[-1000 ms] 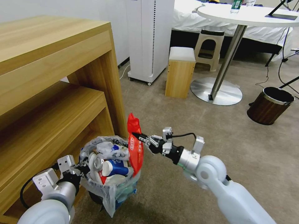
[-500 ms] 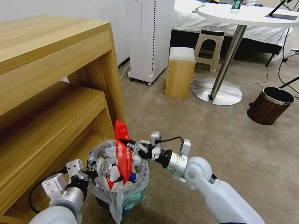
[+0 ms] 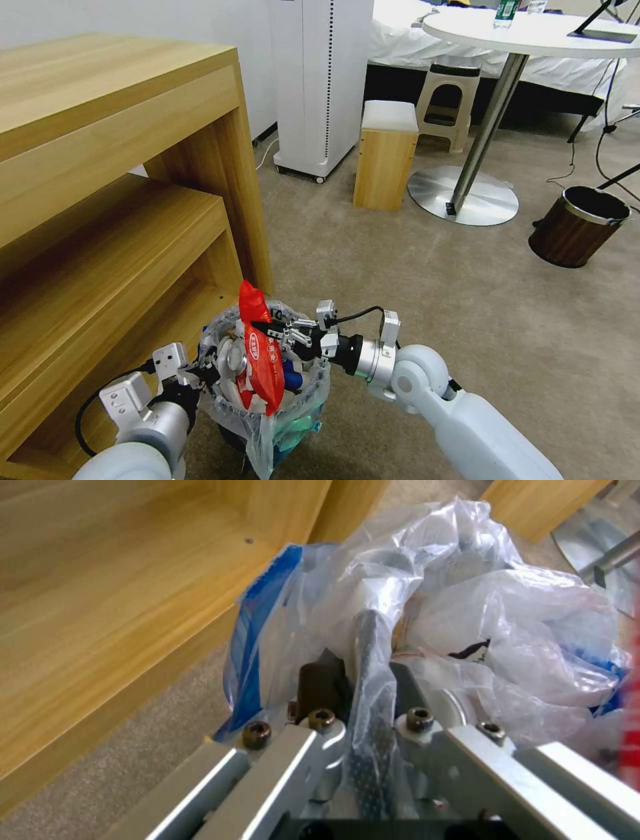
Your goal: Pick up the trash bin and place the garbage on the floor into it.
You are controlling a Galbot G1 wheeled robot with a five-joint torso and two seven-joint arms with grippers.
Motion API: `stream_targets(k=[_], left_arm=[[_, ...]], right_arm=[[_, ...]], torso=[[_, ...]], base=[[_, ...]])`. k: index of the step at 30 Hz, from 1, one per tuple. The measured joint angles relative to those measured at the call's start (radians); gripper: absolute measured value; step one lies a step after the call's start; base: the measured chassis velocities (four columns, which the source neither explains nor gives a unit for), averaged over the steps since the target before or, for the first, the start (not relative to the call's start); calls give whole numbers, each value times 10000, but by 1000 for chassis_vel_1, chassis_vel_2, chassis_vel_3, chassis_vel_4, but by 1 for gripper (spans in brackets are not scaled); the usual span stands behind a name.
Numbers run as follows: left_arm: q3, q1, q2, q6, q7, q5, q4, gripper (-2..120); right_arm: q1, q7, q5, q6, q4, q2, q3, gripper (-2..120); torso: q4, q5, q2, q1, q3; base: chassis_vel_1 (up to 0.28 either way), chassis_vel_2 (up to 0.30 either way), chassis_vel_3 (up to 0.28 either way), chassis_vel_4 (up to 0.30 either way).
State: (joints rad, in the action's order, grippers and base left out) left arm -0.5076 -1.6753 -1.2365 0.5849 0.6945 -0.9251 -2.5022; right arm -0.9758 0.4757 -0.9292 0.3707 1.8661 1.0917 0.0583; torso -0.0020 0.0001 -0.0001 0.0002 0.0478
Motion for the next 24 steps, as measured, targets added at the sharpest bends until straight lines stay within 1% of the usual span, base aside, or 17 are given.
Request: stream_targets(k=[1,2,3,6,7,8,10,11,13,14,15,17,19,20,22,23,24], left_arm=[[-17,-1,8,3,0,-2,0,2],[-29,-7,19,5,0,-3,-1,2],[-29,-7,19,5,0,-3,-1,2],[-64,-24,65,9,-2,-9,0,2],[-64,-24,65,9,-2,-9,0,2],[-78,-25,75,9,-4,-13,0,2],[-108,-26,100,12,-8,-32,0,2],[-108,-26,100,12,-8,-32,0,2],[-233,13,134,17,-9,-145,1,2],[-315,44,155,20,1,-234,1,2],[-315,44,155,20,1,-234,1,2],[-476,91,208,25,38,-451,2,2],[-607,110,221,26,82,-669,4,2],[-607,110,221,26,82,-669,4,2],[-704,165,122,4,149,-973,6,2],[-704,165,122,4,149,-973,6,2],[-744,224,13,-26,165,-1126,8,2]], right_arm=[[-6,-239,-39,175,55,-68,-16,28],[-12,-359,-63,253,106,-124,-36,36],[-12,-359,-63,253,106,-124,-36,36],[-26,-533,-116,443,325,-331,-174,48],[-26,-533,-116,443,325,-331,-174,48],[-33,-532,-158,466,423,-401,-258,55],[-56,-492,-194,476,583,-549,-419,65],[-56,-492,-194,476,583,-549,-419,65],[-92,-434,-194,466,756,-727,-600,72],[-110,-399,-191,425,831,-809,-710,78],[-110,-399,-191,425,831,-809,-710,78],[-172,-343,-188,145,1008,-912,-1042,86],[-247,-651,-196,-294,1249,-921,-1531,96],[-247,-651,-196,-294,1249,-921,-1531,96],[-333,-1585,-36,-702,1593,-831,-2241,100],[-333,-1585,-36,-702,1593,-831,-2241,100],[-390,-2061,142,-965,1743,-752,-2568,100]], torso=[[0,0,0,0,0],[0,0,0,0,0],[0,0,0,0,0],[0,0,0,0,1],[0,0,0,0,1],[0,0,0,0,0],[0,0,0,0,0],[0,0,0,0,0],[0,0,0,0,0],[1,-1,0,0,0],[1,-1,0,0,0],[0,0,0,0,0],[0,0,0,0,0],[0,0,0,0,0],[0,0,0,0,0],[0,0,0,0,0],[2,-1,0,0,0]], base=[[0,0,0,0],[0,0,0,0],[0,0,0,0],[0,0,0,0],[0,0,0,0],[0,0,0,0],[0,0,0,0],[0,0,0,0],[0,0,0,0],[0,0,0,0],[0,0,0,0],[0,0,0,0],[0,0,0,0],[0,0,0,0],[0,0,0,0],[0,0,0,0],[0,0,0,0]])
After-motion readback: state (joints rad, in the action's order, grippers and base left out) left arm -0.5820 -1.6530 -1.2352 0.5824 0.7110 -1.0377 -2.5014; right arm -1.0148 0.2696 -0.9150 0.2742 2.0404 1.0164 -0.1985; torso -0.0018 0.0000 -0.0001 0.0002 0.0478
